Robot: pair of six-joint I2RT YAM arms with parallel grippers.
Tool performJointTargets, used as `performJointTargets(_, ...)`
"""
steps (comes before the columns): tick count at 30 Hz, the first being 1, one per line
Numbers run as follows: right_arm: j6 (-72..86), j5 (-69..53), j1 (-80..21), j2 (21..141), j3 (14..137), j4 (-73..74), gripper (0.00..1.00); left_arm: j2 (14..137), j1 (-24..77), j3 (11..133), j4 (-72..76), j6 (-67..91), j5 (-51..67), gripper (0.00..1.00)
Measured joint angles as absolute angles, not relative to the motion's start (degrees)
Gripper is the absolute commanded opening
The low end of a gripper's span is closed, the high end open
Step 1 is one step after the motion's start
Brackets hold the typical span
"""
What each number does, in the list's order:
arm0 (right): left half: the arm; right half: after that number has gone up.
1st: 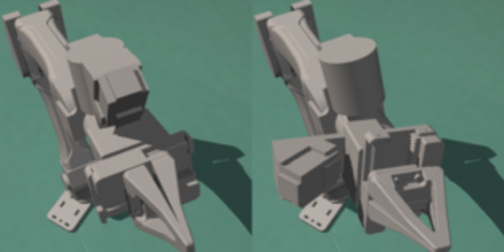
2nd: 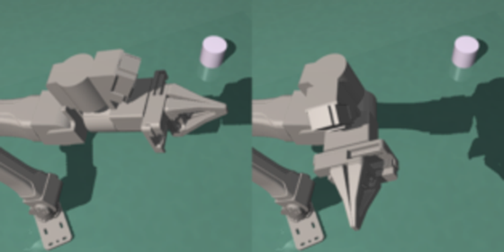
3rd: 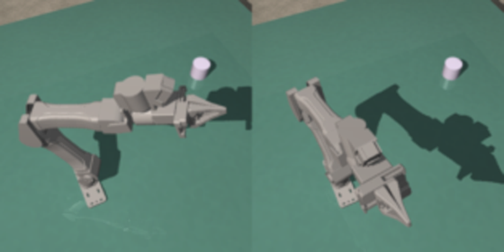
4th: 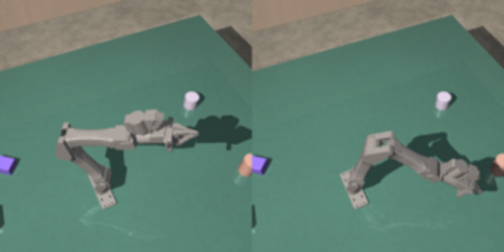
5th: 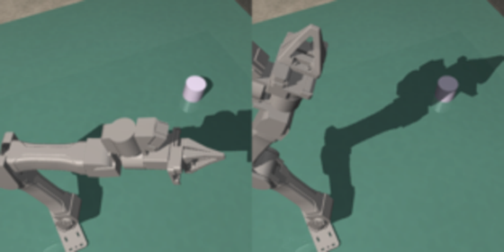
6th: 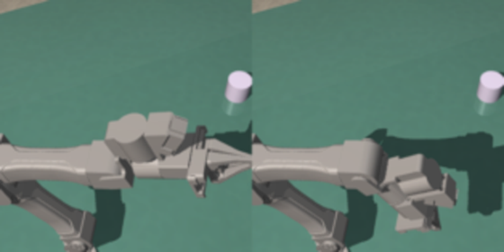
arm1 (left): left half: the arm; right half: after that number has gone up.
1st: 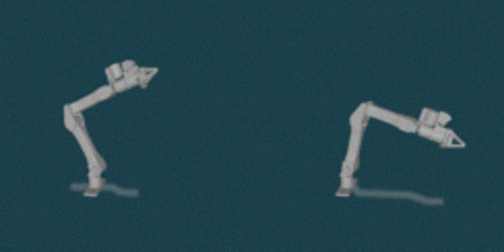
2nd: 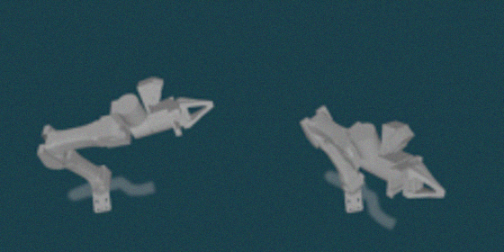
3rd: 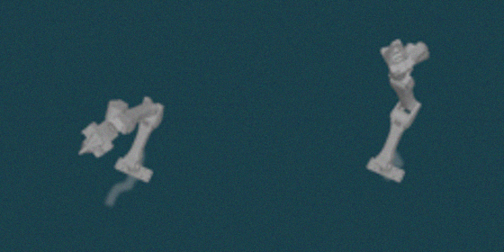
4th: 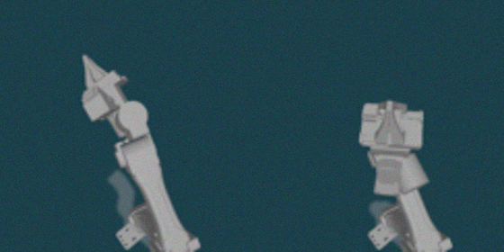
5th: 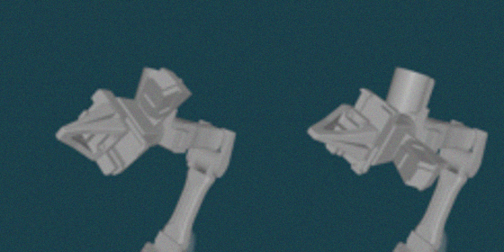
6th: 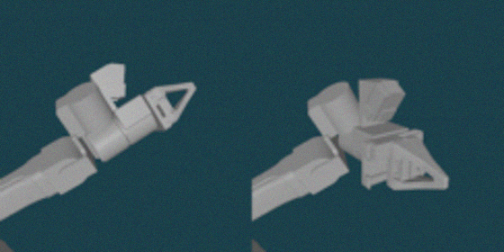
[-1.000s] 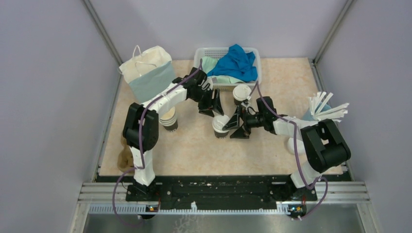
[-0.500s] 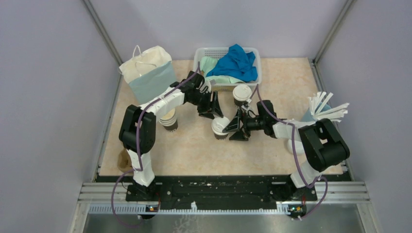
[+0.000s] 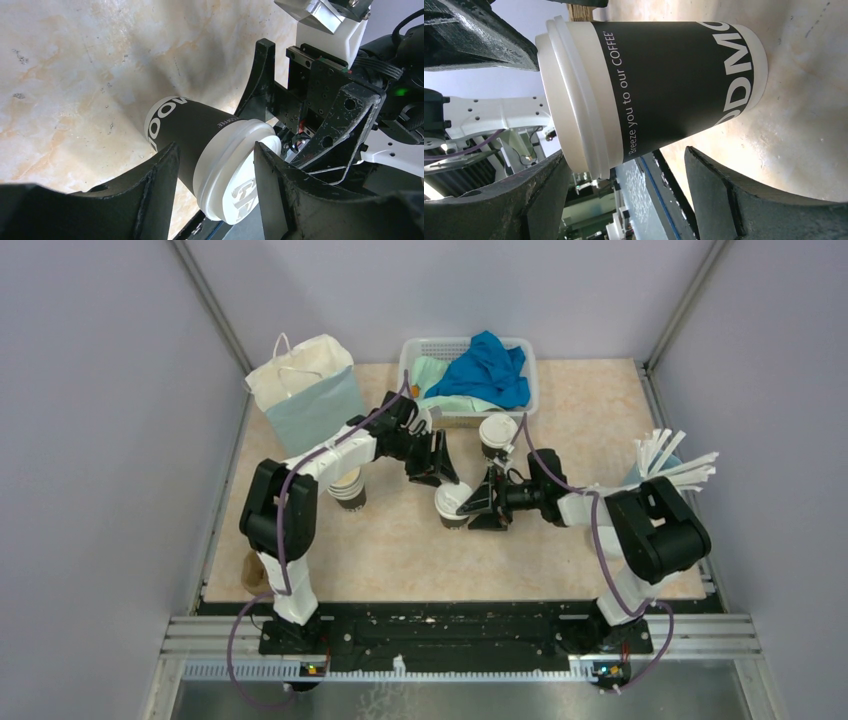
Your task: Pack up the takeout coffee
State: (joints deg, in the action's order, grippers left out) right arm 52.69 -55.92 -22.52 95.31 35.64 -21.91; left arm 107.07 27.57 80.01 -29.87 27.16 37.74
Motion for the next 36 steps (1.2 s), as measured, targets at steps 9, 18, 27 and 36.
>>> performJointTargets(9,52.14,-55.75,-22.52,95.42,35.70,-21.56,0.77,106.41,27.42,79.22,-29.08,27.27,37.52,0.60)
performJointTargets(18,49.54,-54.89,-22.63,94.45,38.33,-15.05,0.79,105.89,27.33,78.46,-28.71,27.31,37.04,0.62)
performJointTargets(27,44.16,-48.60,-23.09,90.85,44.18,0.27,0.88,106.02,27.20,85.17,-37.63,25.34,33.56,0.77)
performJointTargets(36,34.35,-38.87,-23.46,86.98,53.65,19.33,0.99,105.62,27.16,92.38,-43.72,23.53,30.72,0.90)
